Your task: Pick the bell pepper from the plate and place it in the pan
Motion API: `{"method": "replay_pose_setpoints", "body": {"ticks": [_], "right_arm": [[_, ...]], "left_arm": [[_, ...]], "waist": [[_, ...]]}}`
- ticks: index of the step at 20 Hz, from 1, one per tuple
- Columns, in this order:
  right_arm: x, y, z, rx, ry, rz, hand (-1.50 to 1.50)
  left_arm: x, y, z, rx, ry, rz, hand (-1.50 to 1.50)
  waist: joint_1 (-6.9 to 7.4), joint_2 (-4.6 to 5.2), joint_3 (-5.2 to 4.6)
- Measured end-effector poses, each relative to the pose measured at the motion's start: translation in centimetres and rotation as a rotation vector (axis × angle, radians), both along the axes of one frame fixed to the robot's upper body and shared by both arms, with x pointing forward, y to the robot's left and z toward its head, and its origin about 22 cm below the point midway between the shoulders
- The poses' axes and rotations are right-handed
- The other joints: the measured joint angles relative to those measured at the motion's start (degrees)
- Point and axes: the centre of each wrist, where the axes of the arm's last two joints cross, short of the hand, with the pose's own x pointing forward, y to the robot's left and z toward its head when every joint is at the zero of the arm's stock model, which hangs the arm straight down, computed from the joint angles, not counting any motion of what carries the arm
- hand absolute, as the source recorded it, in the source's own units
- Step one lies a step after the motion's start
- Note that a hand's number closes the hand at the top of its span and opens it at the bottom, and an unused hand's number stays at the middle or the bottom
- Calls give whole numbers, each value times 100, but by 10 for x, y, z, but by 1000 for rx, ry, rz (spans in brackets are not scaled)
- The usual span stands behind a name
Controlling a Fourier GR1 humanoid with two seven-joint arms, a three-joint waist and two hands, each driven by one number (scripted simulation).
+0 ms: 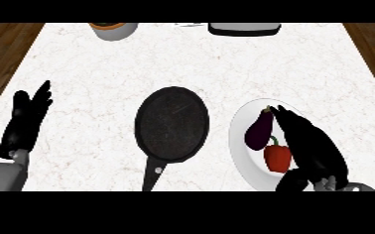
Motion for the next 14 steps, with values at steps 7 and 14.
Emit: {"method": "replay_pose_setpoints", "body": {"ticks": [7,14], "right_arm": [[0,3,-19,-55,36,-6,-150],[4,4,-34,-62,55,-2,-150]], "left_arm": [[-3,-1,-4,-1,-1,4,0],[1,-7,-2,1,-3,9,0]], "waist": [[-24,-3,1],[-27,-3,1]]}}
